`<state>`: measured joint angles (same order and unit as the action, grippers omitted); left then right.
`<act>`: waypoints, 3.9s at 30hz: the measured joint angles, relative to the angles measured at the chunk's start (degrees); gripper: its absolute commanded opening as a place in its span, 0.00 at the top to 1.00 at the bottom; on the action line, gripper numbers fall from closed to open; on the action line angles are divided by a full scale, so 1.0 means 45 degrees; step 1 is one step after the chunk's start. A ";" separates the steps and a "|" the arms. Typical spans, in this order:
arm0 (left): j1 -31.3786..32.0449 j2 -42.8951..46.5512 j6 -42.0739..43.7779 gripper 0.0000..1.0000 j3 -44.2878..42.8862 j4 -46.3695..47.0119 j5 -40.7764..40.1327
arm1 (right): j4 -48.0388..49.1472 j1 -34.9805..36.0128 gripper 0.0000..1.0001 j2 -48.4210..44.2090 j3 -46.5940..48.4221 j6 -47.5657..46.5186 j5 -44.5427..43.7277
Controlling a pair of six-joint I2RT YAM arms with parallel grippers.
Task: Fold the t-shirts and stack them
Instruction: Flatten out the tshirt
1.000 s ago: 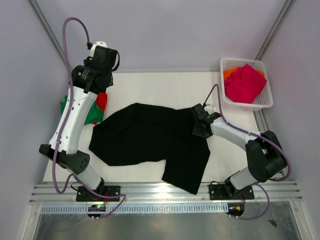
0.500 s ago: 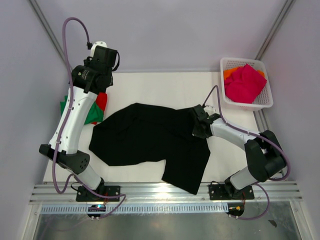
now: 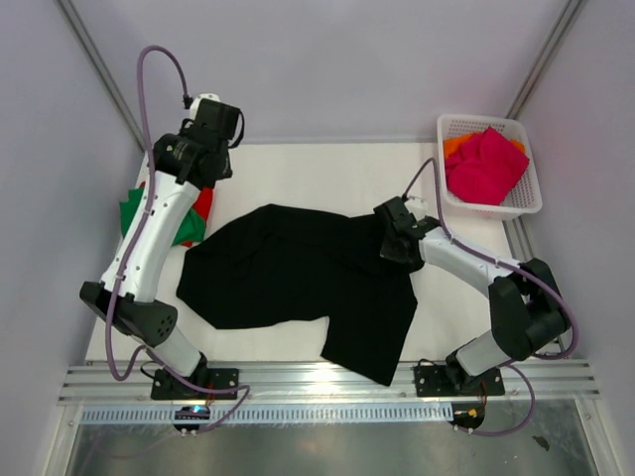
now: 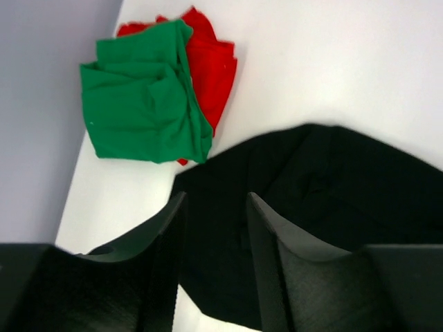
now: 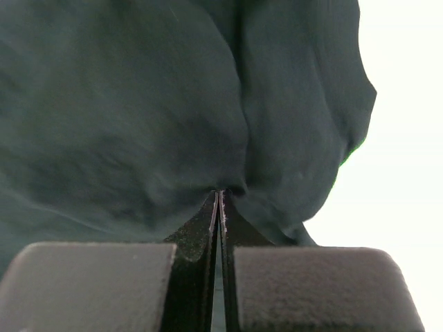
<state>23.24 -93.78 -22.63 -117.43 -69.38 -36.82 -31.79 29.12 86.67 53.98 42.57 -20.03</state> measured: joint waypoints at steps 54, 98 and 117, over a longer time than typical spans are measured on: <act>0.1923 -0.5202 -0.1690 0.49 0.6785 0.1409 0.0418 | 0.0282 -0.2191 0.97 0.0976 0.3317 -0.1389 0.0549; 0.0578 -0.5440 -0.1180 1.00 0.8029 0.2268 -0.0170 | 0.0282 -0.2526 0.97 0.0967 0.2764 -0.1841 0.0675; 0.0321 -0.4347 -0.0461 1.00 0.2137 -0.0107 -0.1054 | 0.0107 -0.2584 0.97 0.0962 0.3084 -0.1885 0.0437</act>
<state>24.69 -113.34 -24.71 -107.81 -69.87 -41.56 -31.31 17.50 91.00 67.85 34.09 -18.06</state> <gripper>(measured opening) 0.005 0.035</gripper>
